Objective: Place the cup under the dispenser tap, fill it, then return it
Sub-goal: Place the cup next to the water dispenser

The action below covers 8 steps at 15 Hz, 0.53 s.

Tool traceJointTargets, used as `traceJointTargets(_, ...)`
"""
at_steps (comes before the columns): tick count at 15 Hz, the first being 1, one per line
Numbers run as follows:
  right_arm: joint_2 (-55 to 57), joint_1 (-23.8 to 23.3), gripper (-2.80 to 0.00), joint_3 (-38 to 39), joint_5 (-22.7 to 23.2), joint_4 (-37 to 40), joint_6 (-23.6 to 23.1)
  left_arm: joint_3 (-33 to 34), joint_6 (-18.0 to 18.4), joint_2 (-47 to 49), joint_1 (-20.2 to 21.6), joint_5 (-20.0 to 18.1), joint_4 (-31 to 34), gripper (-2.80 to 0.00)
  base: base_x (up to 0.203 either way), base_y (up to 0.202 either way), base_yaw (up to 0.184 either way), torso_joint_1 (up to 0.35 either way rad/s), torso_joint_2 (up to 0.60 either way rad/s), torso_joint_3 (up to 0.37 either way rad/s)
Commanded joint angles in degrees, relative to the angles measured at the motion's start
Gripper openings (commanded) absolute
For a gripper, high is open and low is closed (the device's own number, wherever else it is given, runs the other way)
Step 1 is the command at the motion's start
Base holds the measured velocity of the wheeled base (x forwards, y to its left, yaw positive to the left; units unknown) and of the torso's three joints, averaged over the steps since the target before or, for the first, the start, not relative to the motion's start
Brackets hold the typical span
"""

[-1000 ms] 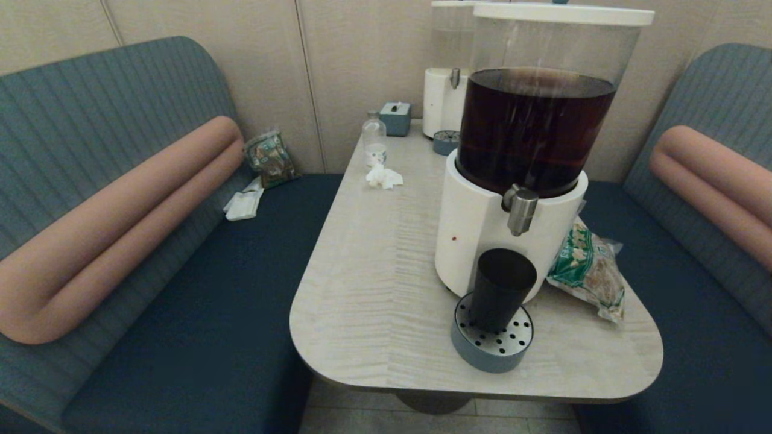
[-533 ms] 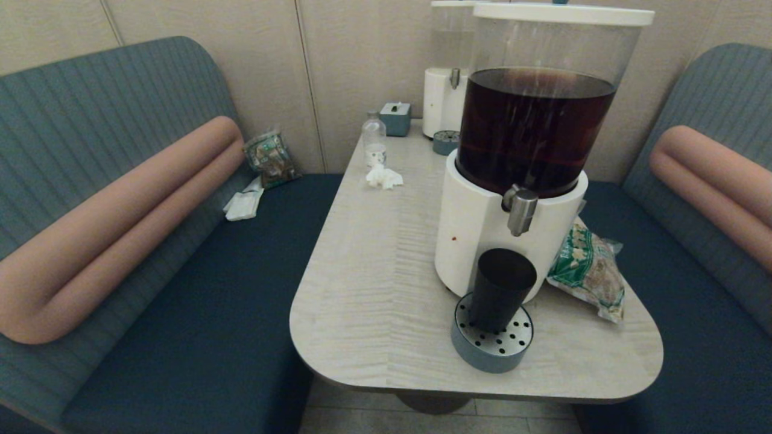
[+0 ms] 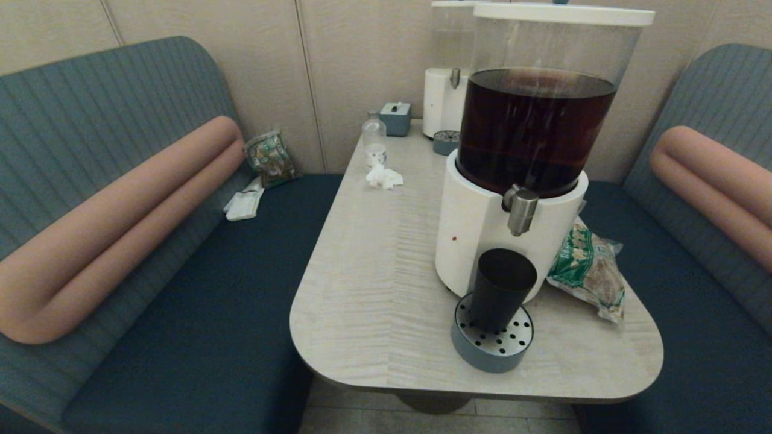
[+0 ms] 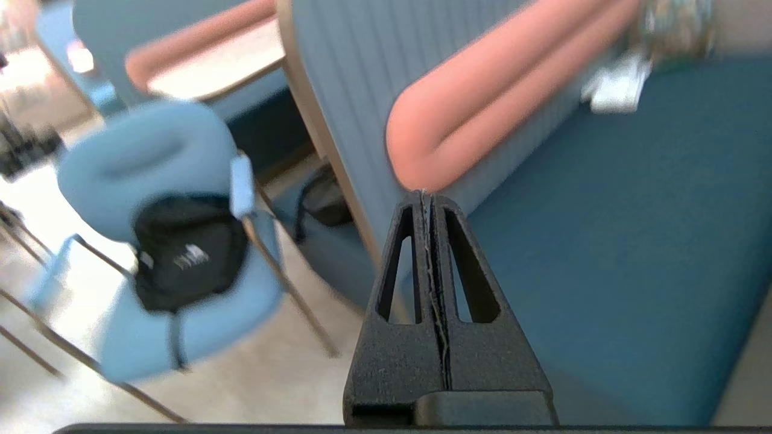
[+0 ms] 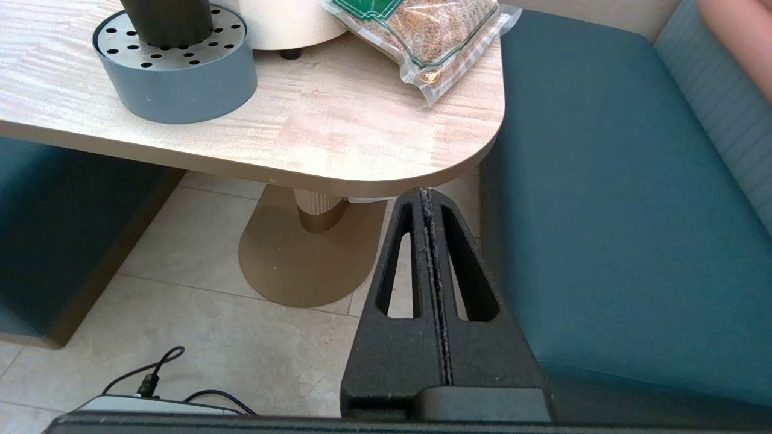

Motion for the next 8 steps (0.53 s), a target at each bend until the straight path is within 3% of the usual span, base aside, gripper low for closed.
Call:
traceJointTargets(1, -0.06, 0.01, -2.8, 0.0, 0.03, 0.01, -0.03, 3.32, -1.24, -0.36, 0.0, 4.42, -2.18, -2.8, 0.0, 0.0, 0.0, 0.0, 0.0, 0.0)
traceJointTargets(3, -0.06, 0.01, -2.8, 0.0, 0.03, 0.01, -0.03, 6.48, -1.4, -0.27, 0.0, 19.37, -4.58, -2.8, 0.0, 0.0, 0.0, 0.0, 0.0, 0.0)
traceJointTargets(4, -0.06, 0.01, -2.8, 0.0, 0.03, 0.01, -0.03, 7.44, -1.56, -0.22, 0.0, 24.13, -5.68, -2.8, 0.0, 0.0, 0.0, 0.0, 0.0, 0.0)
traceJointTargets(8, -0.06, 0.01, -2.8, 0.0, 0.03, 0.01, -0.03, 14.19, -0.87, -0.27, 0.0, 25.61, -12.25, -2.8, 0.0, 0.0, 0.0, 0.0, 0.0, 0.0)
